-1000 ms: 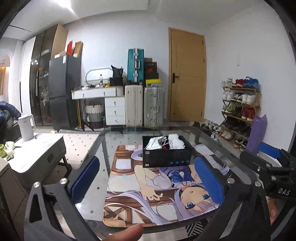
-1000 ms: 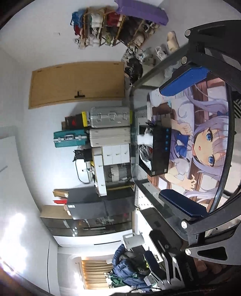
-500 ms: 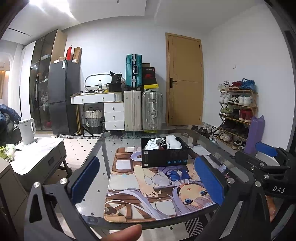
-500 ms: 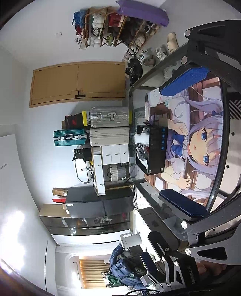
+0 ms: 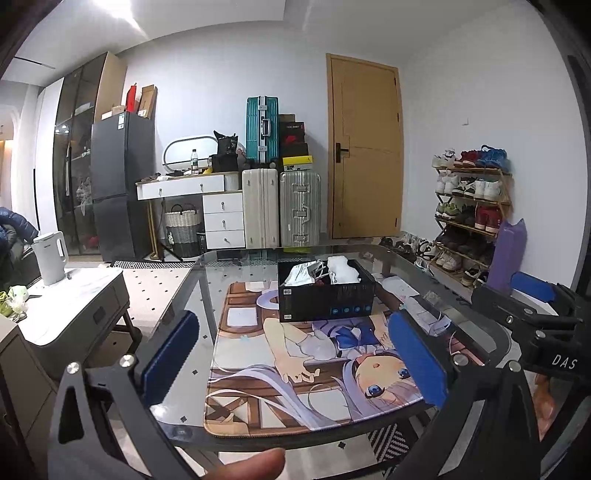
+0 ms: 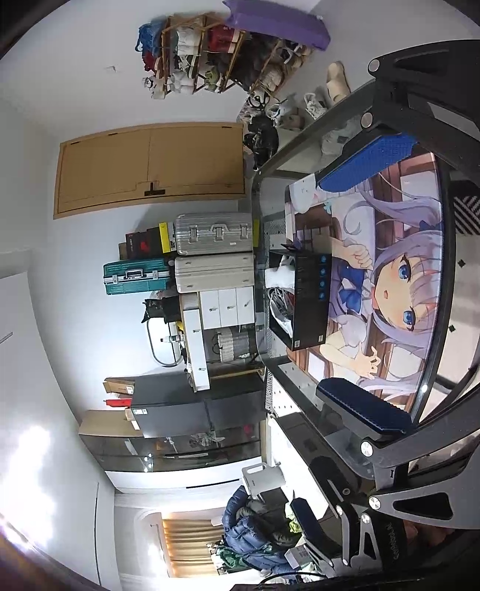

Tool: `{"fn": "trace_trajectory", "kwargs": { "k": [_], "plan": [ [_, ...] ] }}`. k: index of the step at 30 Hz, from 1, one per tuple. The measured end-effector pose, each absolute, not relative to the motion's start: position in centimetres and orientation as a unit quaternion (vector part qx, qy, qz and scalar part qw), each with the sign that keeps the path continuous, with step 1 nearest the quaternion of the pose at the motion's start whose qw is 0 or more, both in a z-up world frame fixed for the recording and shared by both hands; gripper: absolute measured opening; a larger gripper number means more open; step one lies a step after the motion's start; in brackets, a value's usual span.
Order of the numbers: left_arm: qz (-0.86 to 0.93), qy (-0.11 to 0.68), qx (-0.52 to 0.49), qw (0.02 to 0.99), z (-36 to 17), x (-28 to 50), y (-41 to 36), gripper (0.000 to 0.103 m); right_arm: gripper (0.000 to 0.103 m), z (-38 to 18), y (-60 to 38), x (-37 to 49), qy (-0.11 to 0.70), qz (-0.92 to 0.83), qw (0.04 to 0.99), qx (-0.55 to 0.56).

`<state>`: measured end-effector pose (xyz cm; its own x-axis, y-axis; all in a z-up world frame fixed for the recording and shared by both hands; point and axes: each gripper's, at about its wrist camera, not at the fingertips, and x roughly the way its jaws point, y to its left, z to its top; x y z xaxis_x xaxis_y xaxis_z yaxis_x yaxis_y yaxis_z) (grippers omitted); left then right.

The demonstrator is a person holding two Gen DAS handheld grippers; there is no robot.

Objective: Organize soft objects

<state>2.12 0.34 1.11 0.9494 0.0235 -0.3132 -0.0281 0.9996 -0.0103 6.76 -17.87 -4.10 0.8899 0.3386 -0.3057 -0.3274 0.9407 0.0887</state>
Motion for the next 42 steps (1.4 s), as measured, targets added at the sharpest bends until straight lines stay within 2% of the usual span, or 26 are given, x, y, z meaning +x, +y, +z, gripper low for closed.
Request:
{"fn": "trace_trajectory", "kwargs": {
  "k": [42],
  "plan": [
    [-0.002,0.18,0.0,0.984,0.52,2.5,0.29,0.103,0.102,-4.74,-18.32,6.88,0.172,0.174,0.969,0.038]
  ]
}}
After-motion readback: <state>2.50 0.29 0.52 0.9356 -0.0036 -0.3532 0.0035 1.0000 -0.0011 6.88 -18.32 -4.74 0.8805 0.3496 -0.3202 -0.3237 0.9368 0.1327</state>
